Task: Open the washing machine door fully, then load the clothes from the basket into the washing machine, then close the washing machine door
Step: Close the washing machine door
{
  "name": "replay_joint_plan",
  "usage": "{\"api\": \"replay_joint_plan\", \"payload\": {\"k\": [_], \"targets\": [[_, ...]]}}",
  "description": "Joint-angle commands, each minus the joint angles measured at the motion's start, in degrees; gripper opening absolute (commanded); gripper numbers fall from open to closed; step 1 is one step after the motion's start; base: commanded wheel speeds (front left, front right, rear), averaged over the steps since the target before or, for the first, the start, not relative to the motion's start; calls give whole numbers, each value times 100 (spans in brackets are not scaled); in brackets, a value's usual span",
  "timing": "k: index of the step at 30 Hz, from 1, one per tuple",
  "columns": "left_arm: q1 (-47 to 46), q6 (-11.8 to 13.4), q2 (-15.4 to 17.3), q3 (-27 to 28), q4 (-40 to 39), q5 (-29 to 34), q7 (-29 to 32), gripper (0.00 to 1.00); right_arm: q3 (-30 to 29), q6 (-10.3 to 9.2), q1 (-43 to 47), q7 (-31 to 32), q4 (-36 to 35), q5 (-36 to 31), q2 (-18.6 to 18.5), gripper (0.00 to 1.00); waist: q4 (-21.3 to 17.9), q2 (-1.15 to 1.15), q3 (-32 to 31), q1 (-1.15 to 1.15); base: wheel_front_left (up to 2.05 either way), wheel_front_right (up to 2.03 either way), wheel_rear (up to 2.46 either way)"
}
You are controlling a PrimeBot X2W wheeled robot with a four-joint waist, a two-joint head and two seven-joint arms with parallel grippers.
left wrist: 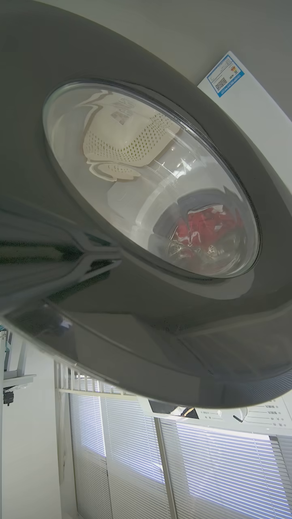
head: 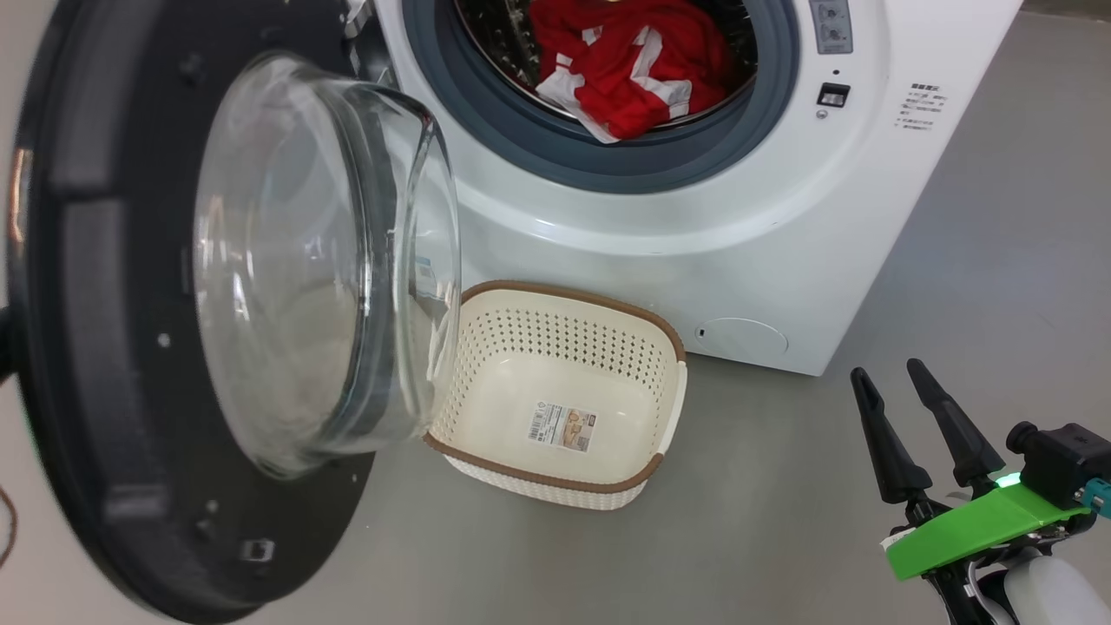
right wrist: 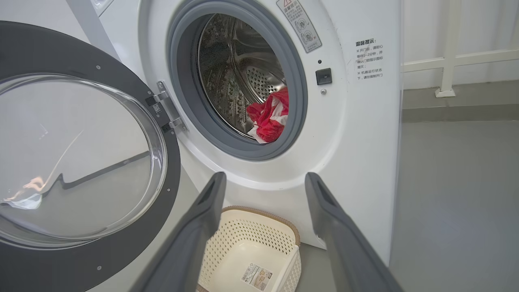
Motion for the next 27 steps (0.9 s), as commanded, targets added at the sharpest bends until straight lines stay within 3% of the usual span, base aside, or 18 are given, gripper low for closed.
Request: {"api": "replay_joint_plan", "payload": {"k": [1,8,22,27], "targets": [[-27,54,179,67,-288,-73,118,0,94,52,22,-27,-128,24,-41,100,-40,0,-6,0,0,0,0],[70,201,-150,-220,-761,-126,213,0,86,52,6,-27,-141,30,-10,100,-263,0,30,0,0,0,0],[-37,12,-735,-723,-1054,-13,-60,0,70,52,1,-27,-114,18,83,100,-905,0,-64,0,0,0,0],[-86,-103,-796,-834,-924,114,-188,0,76,52,5,-27,-104,12,88,100,-1195,0,-104,0,0,0,0]]}}
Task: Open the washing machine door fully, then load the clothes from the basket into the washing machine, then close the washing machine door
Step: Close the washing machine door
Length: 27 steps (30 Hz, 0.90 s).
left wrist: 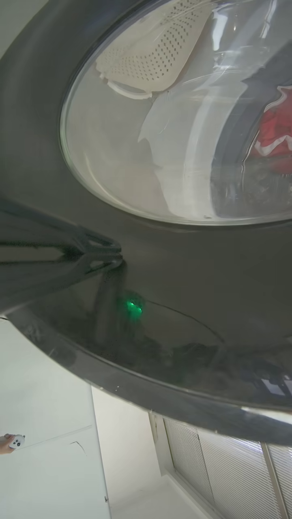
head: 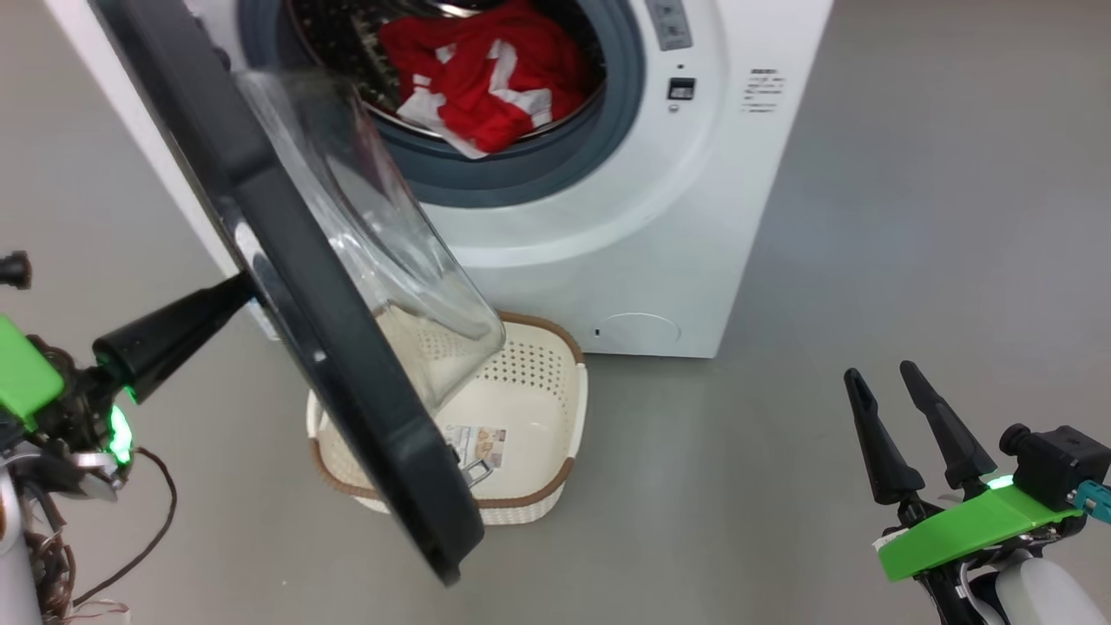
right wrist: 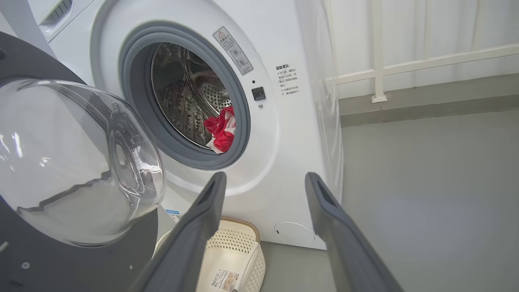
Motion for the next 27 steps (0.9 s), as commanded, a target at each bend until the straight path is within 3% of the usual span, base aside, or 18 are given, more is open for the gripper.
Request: {"api": "replay_joint_plan", "payload": {"k": [1,27], "targets": [[-197,-81,148,108,-122,63,-17,0,102,51,7,-28,-105,13,-49,100,-219,0,-52,0,0,0,0],[-691,-567,-178,-83,403,519,-982,0,111,51,51,-28,-98,38,-49,100,-758,0,-67,0,0,0,0]]}}
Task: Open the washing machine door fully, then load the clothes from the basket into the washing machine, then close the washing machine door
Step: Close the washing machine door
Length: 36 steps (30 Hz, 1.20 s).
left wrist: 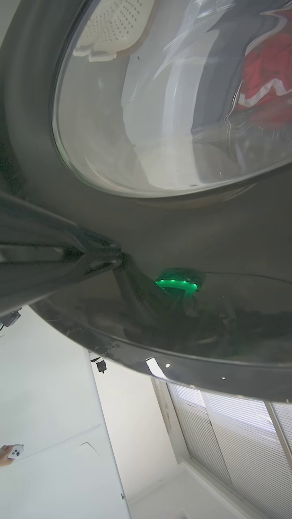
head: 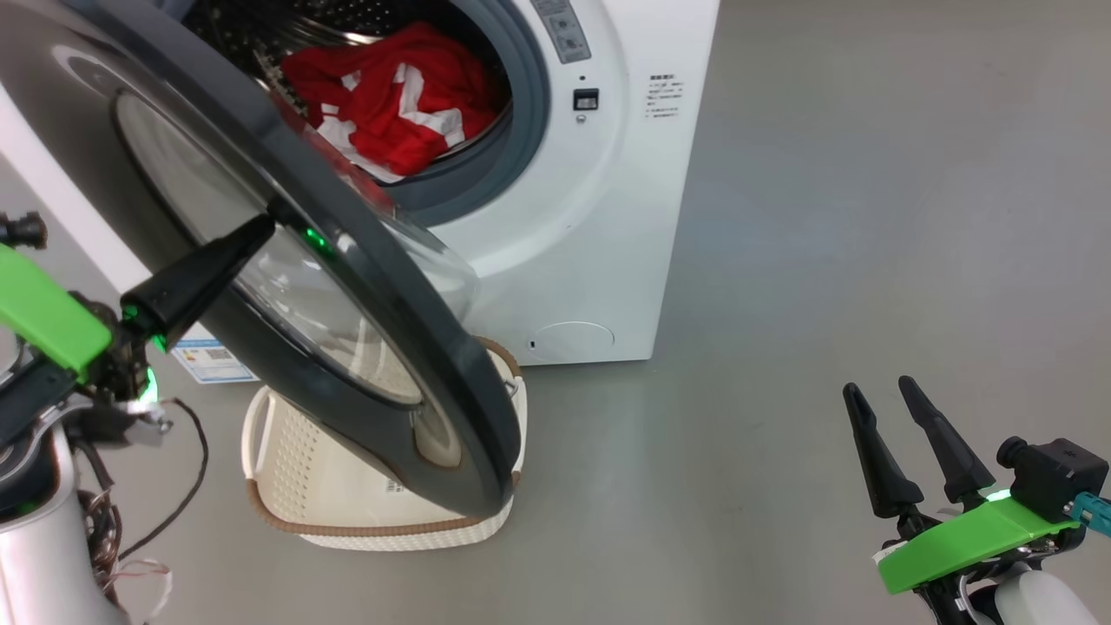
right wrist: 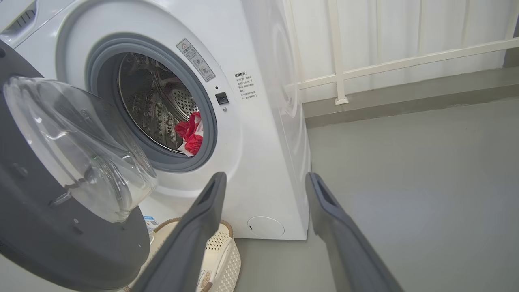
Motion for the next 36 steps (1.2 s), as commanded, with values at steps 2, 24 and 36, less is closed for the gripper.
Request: {"api": "replay_joint_plan", "payload": {"k": [2,24,36], "targets": [[-329,-145,99,76,-86,126,-158,0,100,51,-78,-28,-150,33,-35,100,-105,0,44,0,0,0,0],[-1039,-454,76,-6,609,850,-1342,0,10,51,-197,-28,-230,9,84,100,-983,0,428,0,0,0,0],[-1519,-636,160,101,1292,1202,-2094,0,11,51,-288,-28,-230,12,137,100,-1281,0,549,0,0,0,0]]}}
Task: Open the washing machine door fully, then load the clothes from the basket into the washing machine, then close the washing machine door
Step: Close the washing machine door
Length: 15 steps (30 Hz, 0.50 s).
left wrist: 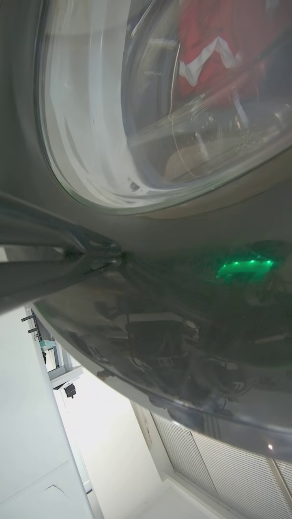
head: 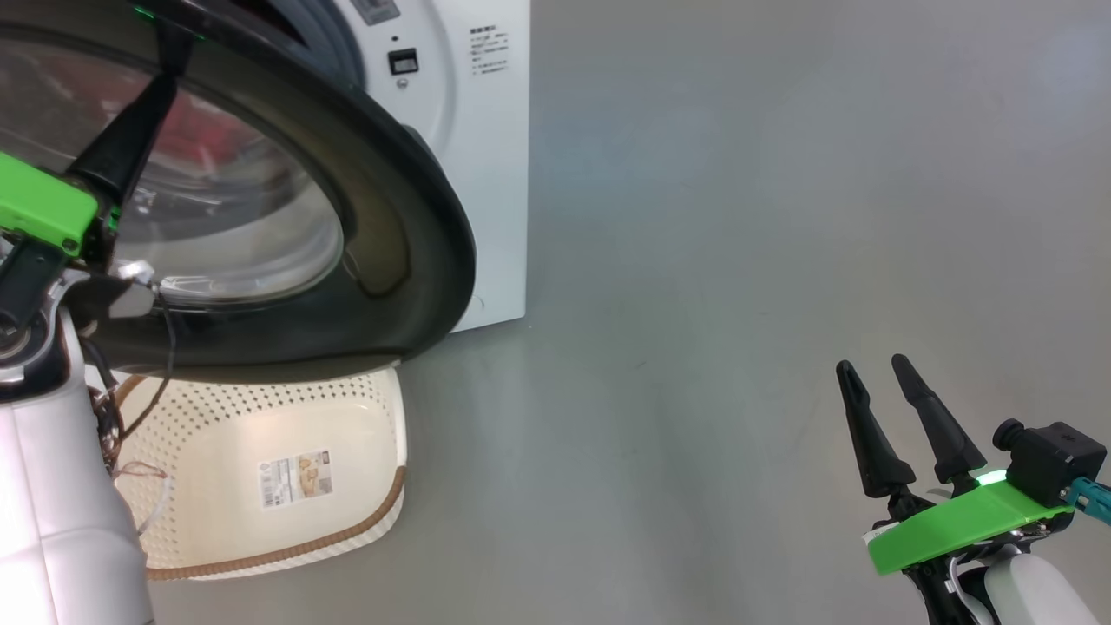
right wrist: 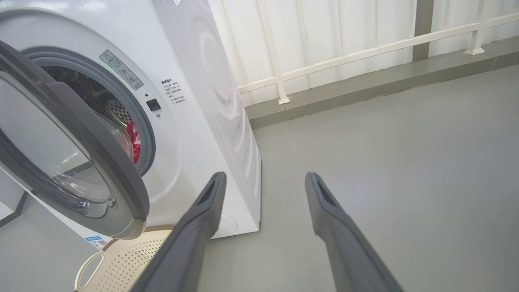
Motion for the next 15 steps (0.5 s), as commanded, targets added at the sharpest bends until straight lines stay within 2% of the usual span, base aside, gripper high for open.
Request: {"api": "replay_joint_plan", "payload": {"k": [1,15], "targets": [[-248,-95,237,113,-108,46,-37,0,81,52,-122,-27,-142,13,-48,100,-47,0,10,0,0,0,0],[-407,-307,260,127,322,88,-322,0,44,52,-101,-27,-115,-3,-55,100,6,0,-71,0,0,0,0]]}}
